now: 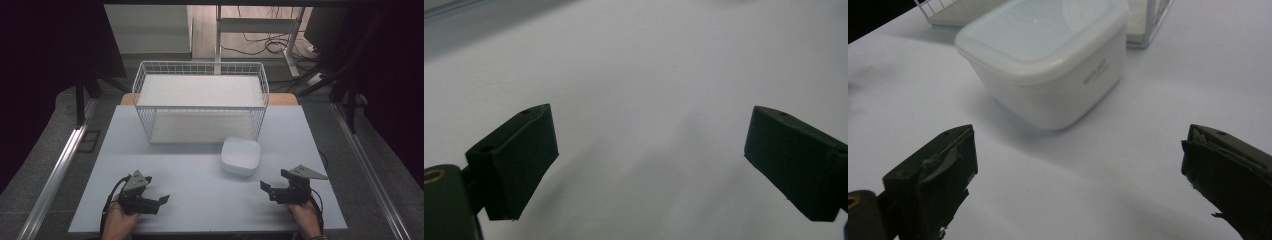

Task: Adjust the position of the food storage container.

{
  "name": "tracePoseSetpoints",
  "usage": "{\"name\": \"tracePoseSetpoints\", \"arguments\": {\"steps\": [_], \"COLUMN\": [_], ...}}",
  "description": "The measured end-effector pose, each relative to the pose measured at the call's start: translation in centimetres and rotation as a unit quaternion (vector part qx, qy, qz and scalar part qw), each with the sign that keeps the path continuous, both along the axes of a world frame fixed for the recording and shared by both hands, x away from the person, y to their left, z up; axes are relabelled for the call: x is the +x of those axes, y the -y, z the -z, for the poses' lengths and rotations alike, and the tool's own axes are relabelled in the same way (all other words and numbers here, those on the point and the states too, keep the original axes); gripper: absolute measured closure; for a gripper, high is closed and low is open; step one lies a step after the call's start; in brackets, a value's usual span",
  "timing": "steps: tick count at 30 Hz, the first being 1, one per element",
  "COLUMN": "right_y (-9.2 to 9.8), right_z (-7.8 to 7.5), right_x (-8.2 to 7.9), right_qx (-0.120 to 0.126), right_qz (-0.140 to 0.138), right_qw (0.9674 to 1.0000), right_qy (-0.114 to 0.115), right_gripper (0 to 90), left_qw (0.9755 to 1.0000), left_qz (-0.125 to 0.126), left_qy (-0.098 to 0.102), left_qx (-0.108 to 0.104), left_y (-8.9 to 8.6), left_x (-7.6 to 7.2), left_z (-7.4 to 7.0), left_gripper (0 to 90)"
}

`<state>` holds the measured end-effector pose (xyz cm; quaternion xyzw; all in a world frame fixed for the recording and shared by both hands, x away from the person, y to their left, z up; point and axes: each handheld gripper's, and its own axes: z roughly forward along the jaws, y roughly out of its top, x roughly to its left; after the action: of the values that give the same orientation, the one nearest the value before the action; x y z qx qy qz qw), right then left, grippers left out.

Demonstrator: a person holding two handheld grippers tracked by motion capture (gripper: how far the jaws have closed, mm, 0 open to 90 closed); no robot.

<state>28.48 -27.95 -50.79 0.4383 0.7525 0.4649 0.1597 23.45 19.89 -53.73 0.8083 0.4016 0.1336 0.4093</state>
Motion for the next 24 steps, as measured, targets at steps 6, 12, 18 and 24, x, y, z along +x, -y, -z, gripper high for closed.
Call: {"name": "tracePoseSetpoints", "arguments": {"steps": [6, 12, 18, 24], "right_y": [-1.7, -1.8, -2.0, -2.1], "right_z": [0.4, 0.4, 0.3, 0.3], "right_x": [-0.3, -0.3, -0.3, -0.3], "right_qx": [-0.053, -0.068, -0.068, -0.070], "right_qz": [-0.008, 0.000, -0.013, -0.024], "right_qw": [0.9985, 0.9976, 0.9976, 0.9972], "right_qy": [0.011, 0.013, 0.003, -0.005], "right_gripper": [0.1, 0.0, 0.0, 0.0], "left_qw": [0.9998, 0.9996, 0.9993, 0.9995], "left_qz": [0.008, 0.009, 0.011, 0.009], "left_qy": [0.007, 0.005, 0.014, 0.016], "left_qx": [-0.014, -0.027, -0.032, -0.027], "left_y": [-0.2, -0.3, -0.3, -0.1], "left_x": [-0.1, 0.1, 0.1, 0.1], "left_z": [-0.1, 0.0, -0.1, -0.1], "left_gripper": [7.5, 8.0, 5.7, 3.8]}}
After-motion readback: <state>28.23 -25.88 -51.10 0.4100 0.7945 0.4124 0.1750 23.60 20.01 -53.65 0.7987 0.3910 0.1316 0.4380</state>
